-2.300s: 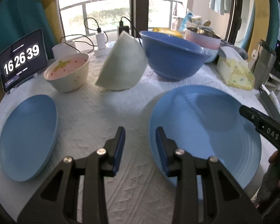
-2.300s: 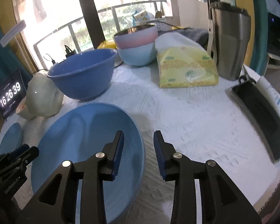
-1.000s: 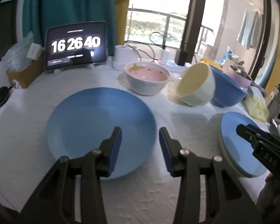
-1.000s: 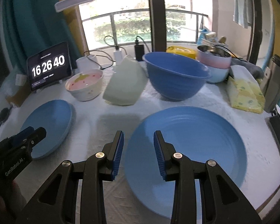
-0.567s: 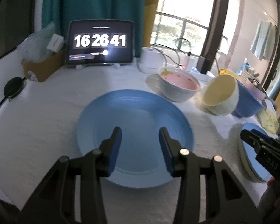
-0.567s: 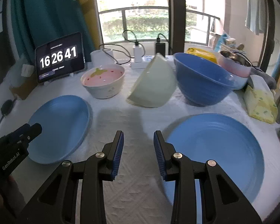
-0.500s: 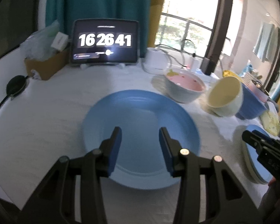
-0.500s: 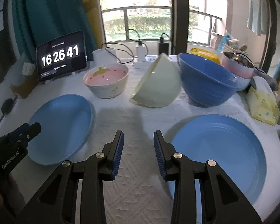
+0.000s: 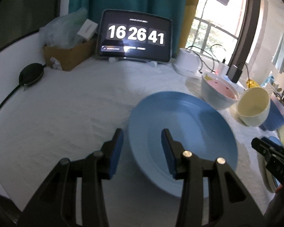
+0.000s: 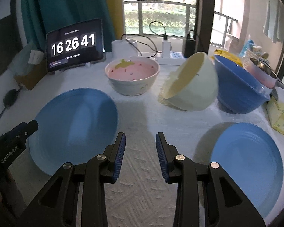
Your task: Organize plates and bowls
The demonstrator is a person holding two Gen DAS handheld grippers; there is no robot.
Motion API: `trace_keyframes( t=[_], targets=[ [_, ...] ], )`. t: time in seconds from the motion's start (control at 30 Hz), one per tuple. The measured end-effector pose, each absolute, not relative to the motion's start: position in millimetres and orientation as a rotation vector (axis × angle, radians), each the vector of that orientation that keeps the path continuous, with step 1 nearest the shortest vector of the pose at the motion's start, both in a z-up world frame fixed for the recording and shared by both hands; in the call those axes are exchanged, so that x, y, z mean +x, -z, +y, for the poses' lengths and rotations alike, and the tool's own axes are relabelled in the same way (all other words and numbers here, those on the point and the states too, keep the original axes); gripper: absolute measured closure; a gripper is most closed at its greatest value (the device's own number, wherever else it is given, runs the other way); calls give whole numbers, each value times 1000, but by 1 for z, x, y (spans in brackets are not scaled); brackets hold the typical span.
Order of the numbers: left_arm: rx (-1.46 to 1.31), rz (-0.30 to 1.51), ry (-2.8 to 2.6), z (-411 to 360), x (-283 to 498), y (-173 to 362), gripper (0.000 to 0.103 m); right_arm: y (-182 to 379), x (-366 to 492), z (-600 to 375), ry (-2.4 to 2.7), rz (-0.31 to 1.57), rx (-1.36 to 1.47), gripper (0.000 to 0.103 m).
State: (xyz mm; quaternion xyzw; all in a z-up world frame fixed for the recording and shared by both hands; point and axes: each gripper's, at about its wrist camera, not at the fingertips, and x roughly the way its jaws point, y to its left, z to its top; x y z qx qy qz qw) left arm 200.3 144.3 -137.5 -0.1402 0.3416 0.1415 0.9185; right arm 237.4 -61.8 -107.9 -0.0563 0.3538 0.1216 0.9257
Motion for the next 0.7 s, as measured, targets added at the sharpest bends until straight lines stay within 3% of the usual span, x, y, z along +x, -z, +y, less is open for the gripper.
trace_keyframes(
  t=[0.7],
  targets=[
    [-289,836,-307,166,225,160,60,137,267,-15,-305,834,-157,68]
  ],
)
